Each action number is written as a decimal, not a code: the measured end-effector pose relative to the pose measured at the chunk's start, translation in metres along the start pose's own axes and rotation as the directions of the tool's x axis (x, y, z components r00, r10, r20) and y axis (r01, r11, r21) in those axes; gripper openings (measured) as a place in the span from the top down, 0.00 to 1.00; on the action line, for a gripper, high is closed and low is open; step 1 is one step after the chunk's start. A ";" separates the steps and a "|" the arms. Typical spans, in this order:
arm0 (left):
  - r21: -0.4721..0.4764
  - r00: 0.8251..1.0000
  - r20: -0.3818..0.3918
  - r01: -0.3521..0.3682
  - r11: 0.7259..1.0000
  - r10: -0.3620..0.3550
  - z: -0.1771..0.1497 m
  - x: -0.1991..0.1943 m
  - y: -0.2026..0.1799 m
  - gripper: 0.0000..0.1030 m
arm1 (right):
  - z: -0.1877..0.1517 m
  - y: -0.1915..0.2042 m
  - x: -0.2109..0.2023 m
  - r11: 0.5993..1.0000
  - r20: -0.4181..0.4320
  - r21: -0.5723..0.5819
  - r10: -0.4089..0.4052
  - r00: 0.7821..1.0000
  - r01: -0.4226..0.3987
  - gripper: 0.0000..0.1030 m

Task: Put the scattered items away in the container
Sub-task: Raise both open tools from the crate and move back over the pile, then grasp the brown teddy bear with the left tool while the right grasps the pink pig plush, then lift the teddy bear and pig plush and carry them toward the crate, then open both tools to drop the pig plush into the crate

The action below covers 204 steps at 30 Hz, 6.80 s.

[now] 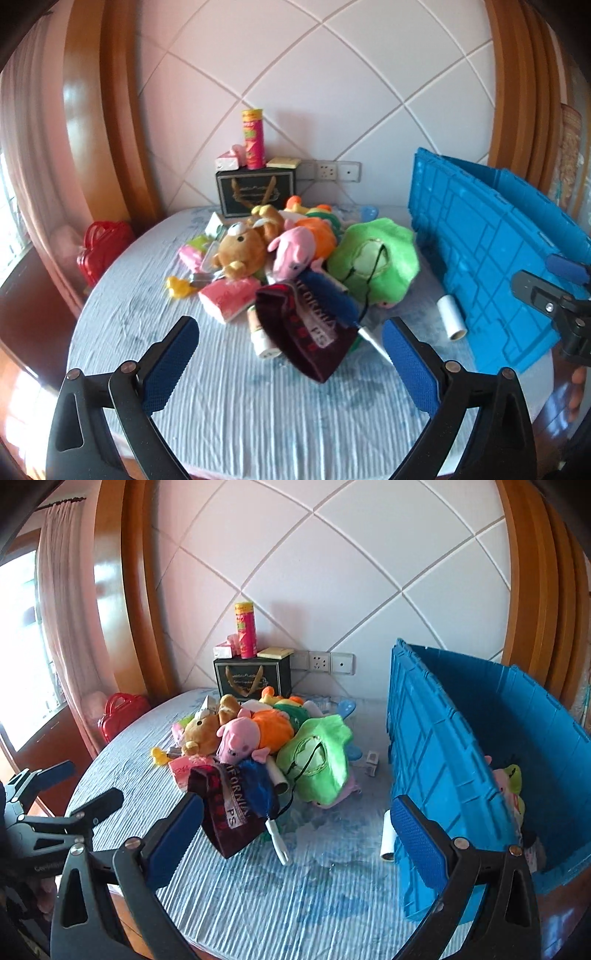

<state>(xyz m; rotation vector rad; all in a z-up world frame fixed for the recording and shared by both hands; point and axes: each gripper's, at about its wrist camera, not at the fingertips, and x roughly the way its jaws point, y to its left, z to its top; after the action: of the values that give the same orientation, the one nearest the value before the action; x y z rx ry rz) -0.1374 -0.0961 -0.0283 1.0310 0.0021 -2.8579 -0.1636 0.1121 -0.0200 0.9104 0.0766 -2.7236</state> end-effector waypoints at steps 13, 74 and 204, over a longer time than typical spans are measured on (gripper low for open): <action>-0.074 0.967 -0.190 -0.185 0.980 0.168 -0.026 0.081 0.088 0.02 | -0.005 -0.006 0.087 1.000 -0.125 0.026 0.019 0.992 -0.015 0.00; 0.163 0.899 -0.403 0.258 0.952 -0.174 0.085 0.406 0.091 0.01 | 0.061 0.071 0.414 0.973 -0.493 0.192 -0.017 0.870 0.128 0.00; 0.183 0.906 0.347 0.186 0.965 -0.241 0.198 -0.038 -0.326 0.99 | 0.094 -0.334 -0.070 0.952 0.223 0.244 -0.243 0.944 0.188 0.39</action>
<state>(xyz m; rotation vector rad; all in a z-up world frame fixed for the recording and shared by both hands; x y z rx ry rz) -0.2666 0.2247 0.1375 0.5243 -0.1335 -3.2516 -0.2541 0.4375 0.0859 0.6329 -0.1890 -3.0781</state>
